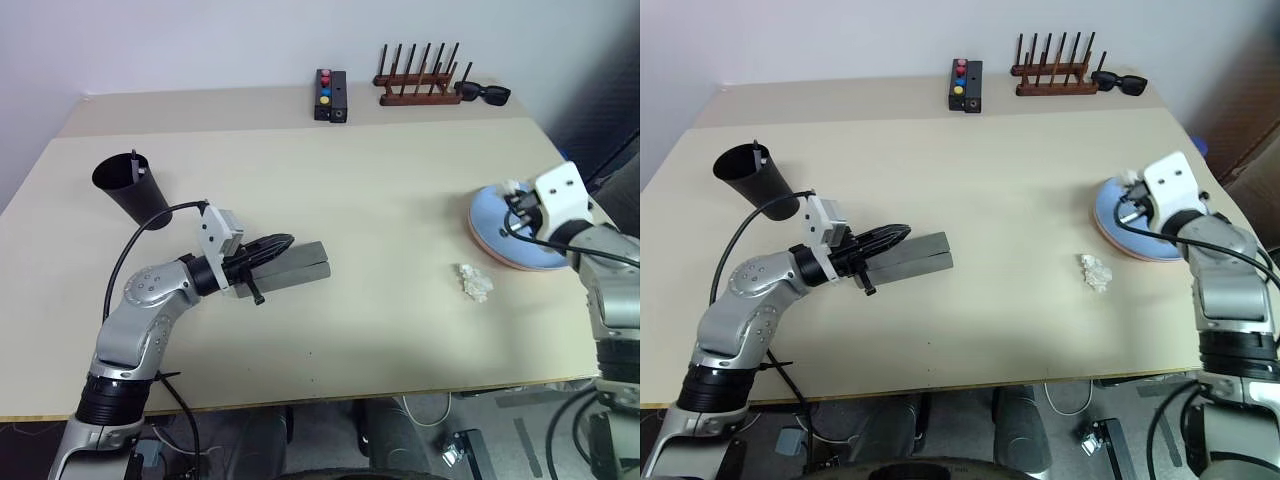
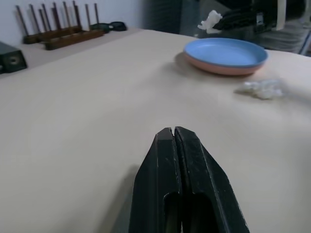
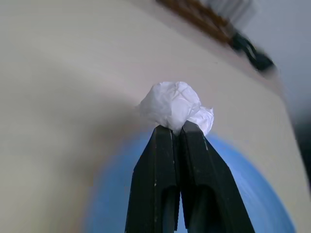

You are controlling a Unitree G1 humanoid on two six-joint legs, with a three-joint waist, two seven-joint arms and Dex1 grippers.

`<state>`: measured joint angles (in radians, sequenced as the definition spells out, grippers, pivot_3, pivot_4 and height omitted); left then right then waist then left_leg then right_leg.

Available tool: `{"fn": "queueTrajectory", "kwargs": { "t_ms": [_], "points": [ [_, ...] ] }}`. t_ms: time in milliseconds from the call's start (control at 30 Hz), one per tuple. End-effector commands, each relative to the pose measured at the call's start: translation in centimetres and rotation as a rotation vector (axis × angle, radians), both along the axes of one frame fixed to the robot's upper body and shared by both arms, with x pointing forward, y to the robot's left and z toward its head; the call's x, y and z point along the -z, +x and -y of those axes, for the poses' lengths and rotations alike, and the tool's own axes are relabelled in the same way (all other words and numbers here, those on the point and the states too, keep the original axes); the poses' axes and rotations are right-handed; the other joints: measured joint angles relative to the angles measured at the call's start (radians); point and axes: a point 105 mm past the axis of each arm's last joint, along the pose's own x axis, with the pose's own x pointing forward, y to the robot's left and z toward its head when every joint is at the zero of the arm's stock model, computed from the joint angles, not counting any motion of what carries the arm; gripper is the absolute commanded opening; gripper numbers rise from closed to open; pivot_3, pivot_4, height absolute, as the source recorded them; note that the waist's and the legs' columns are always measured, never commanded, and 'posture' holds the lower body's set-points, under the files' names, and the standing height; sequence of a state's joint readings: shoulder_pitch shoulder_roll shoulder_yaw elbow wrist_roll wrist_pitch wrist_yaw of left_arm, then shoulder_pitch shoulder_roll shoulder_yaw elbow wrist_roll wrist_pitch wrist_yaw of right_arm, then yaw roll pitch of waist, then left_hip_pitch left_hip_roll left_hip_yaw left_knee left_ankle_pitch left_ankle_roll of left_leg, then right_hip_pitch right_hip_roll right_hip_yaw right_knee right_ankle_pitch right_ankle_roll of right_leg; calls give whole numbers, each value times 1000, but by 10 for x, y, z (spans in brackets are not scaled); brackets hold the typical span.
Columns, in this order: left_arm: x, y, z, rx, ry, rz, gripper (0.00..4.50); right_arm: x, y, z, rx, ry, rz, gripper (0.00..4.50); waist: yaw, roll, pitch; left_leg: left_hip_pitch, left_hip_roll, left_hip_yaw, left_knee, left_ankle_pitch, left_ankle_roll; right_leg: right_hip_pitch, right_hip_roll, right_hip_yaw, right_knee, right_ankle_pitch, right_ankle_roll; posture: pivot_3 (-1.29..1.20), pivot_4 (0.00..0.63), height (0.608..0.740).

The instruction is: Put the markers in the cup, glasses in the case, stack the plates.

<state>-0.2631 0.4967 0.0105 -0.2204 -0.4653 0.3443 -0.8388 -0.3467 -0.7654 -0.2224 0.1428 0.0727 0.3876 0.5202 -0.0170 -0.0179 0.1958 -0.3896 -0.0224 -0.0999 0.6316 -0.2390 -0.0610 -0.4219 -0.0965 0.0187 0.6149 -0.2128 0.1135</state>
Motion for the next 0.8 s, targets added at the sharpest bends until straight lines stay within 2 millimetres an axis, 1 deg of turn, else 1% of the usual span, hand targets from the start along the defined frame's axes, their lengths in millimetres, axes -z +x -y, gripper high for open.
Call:
{"fn": "queueTrajectory", "kwargs": {
  "t_ms": [33,67,133,167,200,300,367,400,467,533,600,667,733,800],
  "points": [
    [-9,-3,12,57,-20,25,0,-4,-4,9,21,6,17,603,-2,0,0,0,0,0,0,0,0,0,0,0,0,0,0,0,150,734],
    [-9,-6,17,82,-22,20,0,-1,-6,9,25,9,9,858,-3,1,0,0,0,1,0,0,0,0,0,1,0,0,0,0,150,734],
    [-8,-10,26,119,-32,8,0,2,-8,9,30,4,4,1837,-3,1,0,1,0,2,0,0,0,0,0,2,0,0,0,0,150,734],
    [-8,-11,29,129,-37,3,0,2,-8,9,31,4,7,2225,-2,1,0,0,0,2,0,0,0,0,0,2,0,0,0,0,150,734],
    [-7,-12,31,137,-43,-2,0,1,-8,9,36,-5,17,2842,-1,1,0,0,0,2,0,0,0,0,0,2,0,0,0,0,150,734],
    [-6,-13,36,155,-51,-16,0,-4,-10,9,41,-31,49,4272,1,1,0,0,0,2,1,0,0,0,0,2,0,0,0,0,150,734],
    [-7,-13,38,166,-55,-18,0,-9,-14,10,36,-31,80,4272,2,1,0,0,0,2,1,0,0,0,0,2,0,0,0,0,150,734],
    [-6,-13,41,184,-57,-33,0,-14,-18,6,1,-14,105,4272,2,1,0,0,0,2,1,0,0,0,0,2,0,0,0,0,150,734],
    [-3,-15,45,218,-52,-64,0,-21,-25,-6,-80,17,138,4272,4,1,0,0,0,2,1,0,0,0,0,2,0,0,0,0,150,734],
    [-3,-19,49,259,-49,-78,0,-21,-36,-24,-189,75,128,4272,4,1,0,0,0,2,1,0,0,0,0,2,0,0,1,0,150,734],
    [-3,-22,54,290,-56,-86,0,-8,-51,-43,-296,124,49,4272,3,1,0,0,0,2,1,0,0,0,0,2,0,0,1,0,150,734],
    [-5,-25,58,321,-61,-88,0,10,-65,-57,-367,147,-52,4272,4,1,0,0,0,1,1,0,1,1,0,2,0,0,1,0,150,734],
    [-6,-27,63,347,-61,-86,0,24,-71,-60,-368,161,-106,4272,4,1,0,0,0,1,1,0,1,1,0,2,0,0,0,0,150,734],
    [-6,-29,66,365,-60,-85,0,34,-72,-57,-328,166,-132,4272,2,1,0,0,0,2,1,0,1,1,0,2,0,0,0,0,150,734]
  ]
}}
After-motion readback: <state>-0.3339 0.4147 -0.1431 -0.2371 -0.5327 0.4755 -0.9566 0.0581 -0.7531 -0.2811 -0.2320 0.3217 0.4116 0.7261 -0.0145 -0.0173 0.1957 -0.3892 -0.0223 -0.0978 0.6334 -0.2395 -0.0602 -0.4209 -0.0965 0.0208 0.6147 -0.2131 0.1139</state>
